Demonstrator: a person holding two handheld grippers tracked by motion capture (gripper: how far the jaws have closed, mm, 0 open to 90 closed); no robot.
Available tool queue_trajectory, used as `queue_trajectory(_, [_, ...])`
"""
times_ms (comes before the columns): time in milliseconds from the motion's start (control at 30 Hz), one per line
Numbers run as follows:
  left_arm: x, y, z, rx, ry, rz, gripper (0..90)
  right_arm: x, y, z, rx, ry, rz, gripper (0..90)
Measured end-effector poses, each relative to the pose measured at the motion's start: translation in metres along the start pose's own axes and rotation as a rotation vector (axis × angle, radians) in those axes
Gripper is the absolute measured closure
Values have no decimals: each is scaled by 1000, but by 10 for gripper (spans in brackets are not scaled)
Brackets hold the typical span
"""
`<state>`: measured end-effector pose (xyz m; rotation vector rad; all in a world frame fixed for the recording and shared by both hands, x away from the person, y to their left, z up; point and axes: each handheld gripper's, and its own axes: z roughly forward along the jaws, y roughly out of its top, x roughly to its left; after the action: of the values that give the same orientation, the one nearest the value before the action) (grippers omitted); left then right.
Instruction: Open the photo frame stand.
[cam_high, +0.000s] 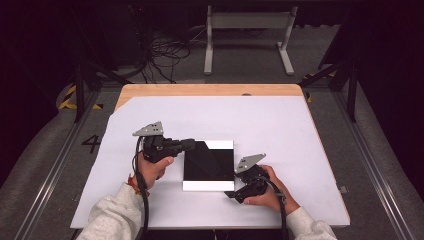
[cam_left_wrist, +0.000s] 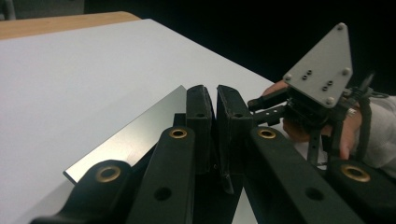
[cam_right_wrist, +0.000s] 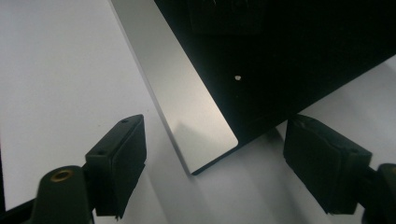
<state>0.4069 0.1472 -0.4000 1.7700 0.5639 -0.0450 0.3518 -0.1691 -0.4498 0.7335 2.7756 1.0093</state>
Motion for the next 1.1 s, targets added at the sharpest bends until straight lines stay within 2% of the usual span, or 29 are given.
queue_trajectory(33, [0, 0, -1, 3, 3, 12, 842, -1, 1, 1, 2, 0, 1, 204])
queue_trajectory(133, [0, 0, -2, 7, 12, 11, 841, -4, 3, 3, -13, 7, 16, 196])
queue_trajectory(200, [2, -2, -1, 9, 42, -12, 835, -4, 4, 4, -17, 9, 6, 191])
queue_trajectory(233, [4, -3, -1, 9, 49, -15, 830, -2, 4, 4, -14, 10, -9, 183])
queue_trajectory(333, [11, -8, -1, -2, 64, -48, 822, -1, 2, 5, -26, 2, -7, 187])
queue_trajectory(367, [11, -8, 0, -3, 65, -45, 819, 0, 2, 5, -29, 0, -19, 182])
queue_trajectory(433, [12, -8, 0, -8, 67, -43, 820, 0, 1, 6, -39, 13, -13, 170])
queue_trajectory(567, [14, -9, 0, -36, 65, -67, 825, -3, -2, 7, -87, 45, 9, 169])
queue_trajectory(667, [18, -12, 0, -46, 71, -82, 820, -4, -4, 7, -111, 55, 5, 169])
queue_trajectory(767, [22, -14, 0, -50, 69, -99, 809, -4, -4, 8, -115, 58, 7, 165])
queue_trajectory(833, [26, -17, 1, -42, 43, -121, 806, -4, -5, 9, -130, 61, 12, 154])
queue_trajectory(900, [25, -19, 4, -20, 66, -111, 781, -3, -5, 9, -131, 56, 10, 152])
queue_trajectory(967, [26, -20, 6, -20, 63, -114, 741, -3, -5, 10, -135, 58, 6, 137])
queue_trajectory(1100, [24, -19, 5, -28, 84, -103, 769, 0, -5, 11, -134, 52, -6, 136])
